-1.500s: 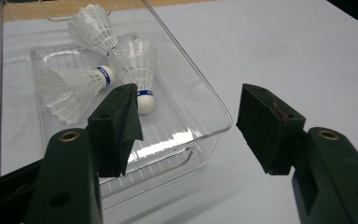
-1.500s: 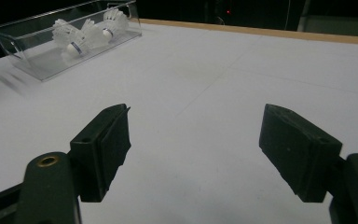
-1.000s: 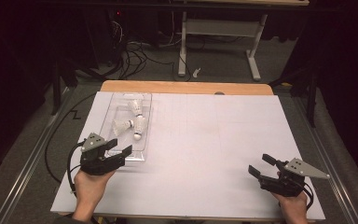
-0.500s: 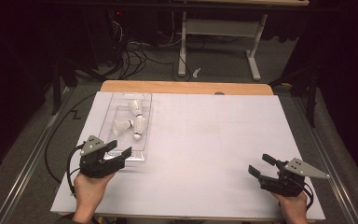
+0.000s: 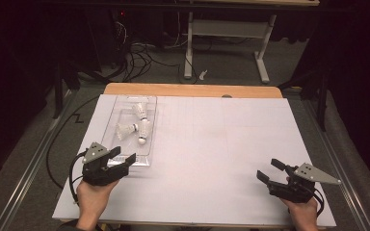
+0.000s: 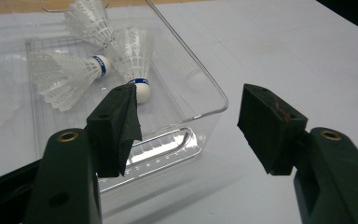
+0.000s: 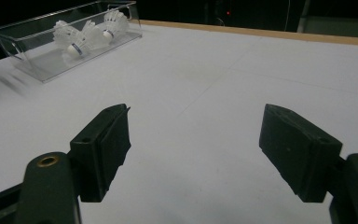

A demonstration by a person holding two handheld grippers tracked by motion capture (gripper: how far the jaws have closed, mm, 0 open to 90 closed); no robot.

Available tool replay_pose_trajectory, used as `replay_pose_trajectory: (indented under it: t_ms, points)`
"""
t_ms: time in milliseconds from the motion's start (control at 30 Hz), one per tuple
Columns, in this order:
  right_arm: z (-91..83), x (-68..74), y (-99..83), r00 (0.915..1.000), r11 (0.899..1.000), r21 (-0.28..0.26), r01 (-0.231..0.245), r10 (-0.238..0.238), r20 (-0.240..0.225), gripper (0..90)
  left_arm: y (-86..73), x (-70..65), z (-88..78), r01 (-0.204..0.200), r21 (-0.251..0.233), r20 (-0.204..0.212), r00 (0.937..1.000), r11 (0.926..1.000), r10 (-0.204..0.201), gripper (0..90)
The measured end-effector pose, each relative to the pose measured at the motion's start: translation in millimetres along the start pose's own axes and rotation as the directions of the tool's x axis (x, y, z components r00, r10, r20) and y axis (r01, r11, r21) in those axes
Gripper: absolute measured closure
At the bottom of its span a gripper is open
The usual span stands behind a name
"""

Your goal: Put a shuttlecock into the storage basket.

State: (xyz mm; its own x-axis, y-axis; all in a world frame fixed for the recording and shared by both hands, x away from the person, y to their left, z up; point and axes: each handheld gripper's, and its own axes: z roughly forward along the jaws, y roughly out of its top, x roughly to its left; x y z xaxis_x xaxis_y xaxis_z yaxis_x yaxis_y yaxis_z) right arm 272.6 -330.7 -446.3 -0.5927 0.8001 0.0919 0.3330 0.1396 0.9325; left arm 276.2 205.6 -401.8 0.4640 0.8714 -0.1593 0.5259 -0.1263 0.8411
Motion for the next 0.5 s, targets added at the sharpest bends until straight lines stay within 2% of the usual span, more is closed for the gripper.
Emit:
replay_pose_trajectory:
  t_ms: [267,500]
  points:
    - [0.0,0.2,0.2,1.0000,1.000,-0.002,0.000,0.000,-0.001,24.9,-3.9,0.1,-4.0,-0.001,-0.029,-0.005,1.0000,0.9996,0.001,38.2]
    - [0.2,0.4,0.2,1.0000,1.000,0.000,0.000,0.000,-0.002,24.9,-8.8,1.1,-3.7,0.007,-0.036,-0.006,1.0000,0.9993,-0.007,38.0]
